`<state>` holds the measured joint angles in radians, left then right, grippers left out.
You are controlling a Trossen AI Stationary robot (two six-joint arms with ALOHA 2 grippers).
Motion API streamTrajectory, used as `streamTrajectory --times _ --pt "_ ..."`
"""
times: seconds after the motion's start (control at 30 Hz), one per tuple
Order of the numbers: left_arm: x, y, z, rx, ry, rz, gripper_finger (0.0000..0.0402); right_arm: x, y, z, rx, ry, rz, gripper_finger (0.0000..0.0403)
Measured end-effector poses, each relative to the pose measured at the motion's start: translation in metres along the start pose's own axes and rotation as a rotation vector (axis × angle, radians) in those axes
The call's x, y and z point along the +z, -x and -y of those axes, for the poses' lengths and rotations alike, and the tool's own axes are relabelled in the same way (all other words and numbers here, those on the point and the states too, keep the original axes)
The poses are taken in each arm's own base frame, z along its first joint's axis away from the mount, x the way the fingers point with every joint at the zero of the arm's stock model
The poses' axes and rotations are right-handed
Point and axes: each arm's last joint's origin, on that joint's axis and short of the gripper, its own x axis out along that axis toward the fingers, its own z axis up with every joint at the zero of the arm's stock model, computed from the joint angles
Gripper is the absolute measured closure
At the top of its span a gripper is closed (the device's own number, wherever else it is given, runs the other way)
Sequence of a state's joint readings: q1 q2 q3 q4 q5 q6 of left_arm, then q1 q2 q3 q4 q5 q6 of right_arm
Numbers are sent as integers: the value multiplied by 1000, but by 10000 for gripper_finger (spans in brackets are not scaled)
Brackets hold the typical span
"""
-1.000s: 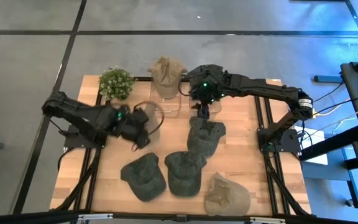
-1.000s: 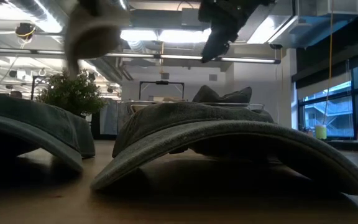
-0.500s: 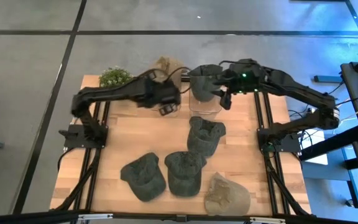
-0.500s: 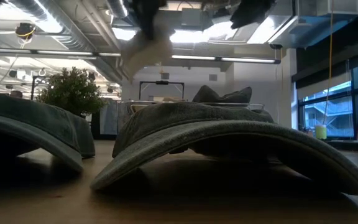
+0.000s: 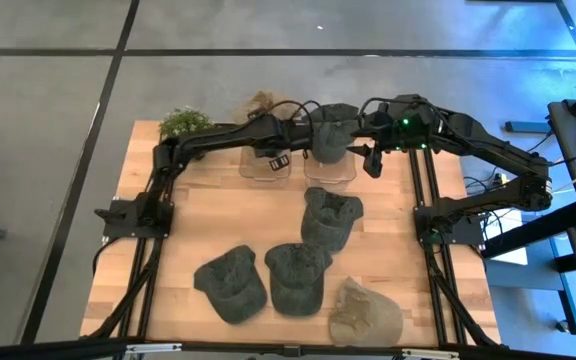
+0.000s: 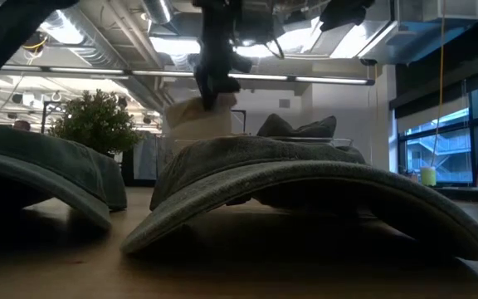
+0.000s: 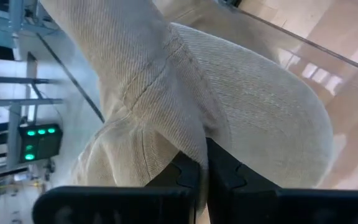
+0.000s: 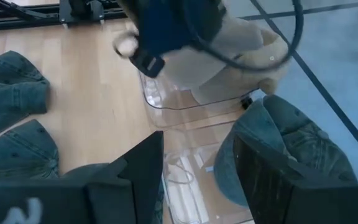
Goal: Pick & Place hat
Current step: Put the brown cap into the left transparent bin
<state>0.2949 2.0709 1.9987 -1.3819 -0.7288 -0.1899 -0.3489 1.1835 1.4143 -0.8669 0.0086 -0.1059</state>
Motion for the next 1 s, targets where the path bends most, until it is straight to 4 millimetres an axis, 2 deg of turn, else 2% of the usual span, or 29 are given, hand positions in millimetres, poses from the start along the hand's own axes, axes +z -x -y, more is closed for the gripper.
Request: streamTrajectory --times 0.27,0.4,1.0 --pt "14 -36 13 6 -49 -26 395 0 0 0 2 -50 0 210" --pt "15 -45 18 8 -66 -46 393 0 0 0 2 -52 -1 210" --pt "17 -47 24 20 -127 -35 364 -5 0 -1 6 -57 -48 210"
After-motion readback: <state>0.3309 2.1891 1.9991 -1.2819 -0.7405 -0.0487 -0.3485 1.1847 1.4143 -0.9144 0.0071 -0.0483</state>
